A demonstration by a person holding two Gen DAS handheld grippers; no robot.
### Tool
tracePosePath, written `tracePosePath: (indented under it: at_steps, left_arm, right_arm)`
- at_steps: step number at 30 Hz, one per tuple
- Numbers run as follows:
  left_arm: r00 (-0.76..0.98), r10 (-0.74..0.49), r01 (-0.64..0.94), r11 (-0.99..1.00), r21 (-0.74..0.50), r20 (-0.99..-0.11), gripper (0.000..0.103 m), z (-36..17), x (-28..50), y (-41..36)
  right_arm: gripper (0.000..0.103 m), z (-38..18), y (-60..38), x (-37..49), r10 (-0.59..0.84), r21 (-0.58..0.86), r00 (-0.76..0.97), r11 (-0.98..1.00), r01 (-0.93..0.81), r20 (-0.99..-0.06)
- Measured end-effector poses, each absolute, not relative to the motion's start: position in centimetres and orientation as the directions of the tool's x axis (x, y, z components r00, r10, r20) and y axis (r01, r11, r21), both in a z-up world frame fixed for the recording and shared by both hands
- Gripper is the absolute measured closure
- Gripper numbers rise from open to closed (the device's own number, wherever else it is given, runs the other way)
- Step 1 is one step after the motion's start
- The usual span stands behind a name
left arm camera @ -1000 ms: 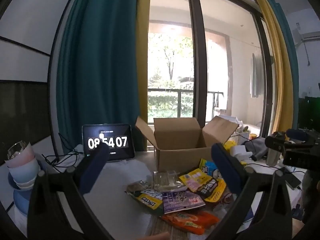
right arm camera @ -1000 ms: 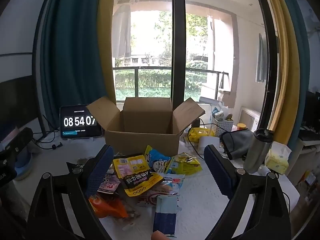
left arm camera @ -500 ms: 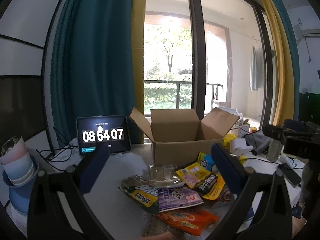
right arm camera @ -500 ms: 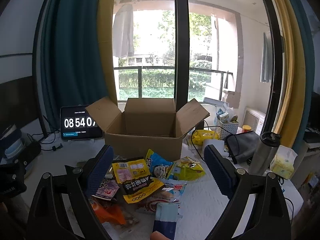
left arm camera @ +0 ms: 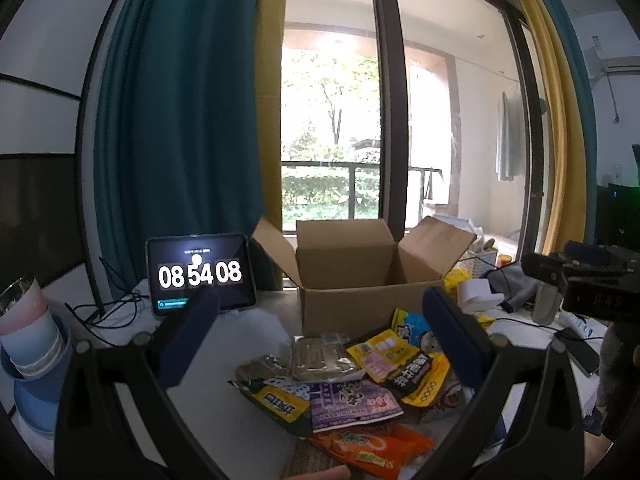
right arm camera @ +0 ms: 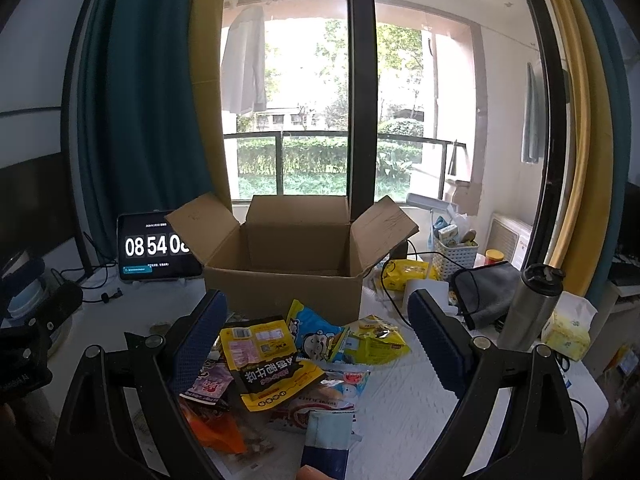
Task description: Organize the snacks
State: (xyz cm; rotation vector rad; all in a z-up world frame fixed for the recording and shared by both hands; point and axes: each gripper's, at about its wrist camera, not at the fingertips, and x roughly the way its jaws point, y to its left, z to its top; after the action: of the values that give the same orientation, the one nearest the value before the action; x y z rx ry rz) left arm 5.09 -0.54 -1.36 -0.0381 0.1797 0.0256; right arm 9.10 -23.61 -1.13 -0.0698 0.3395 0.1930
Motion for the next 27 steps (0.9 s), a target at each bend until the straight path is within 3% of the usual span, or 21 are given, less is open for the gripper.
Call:
tracePosePath:
  at_steps: [27]
  left_arm:
    - [0.986,0.019,-0.027,0.999,-0.047,-0.168,0.001,-1.56,4.97,-0.40]
  right_arm:
    - [0.009,-1.28,-23.34,9.46,0.168,-0.039,0.924,0.980,-0.193,-0.343]
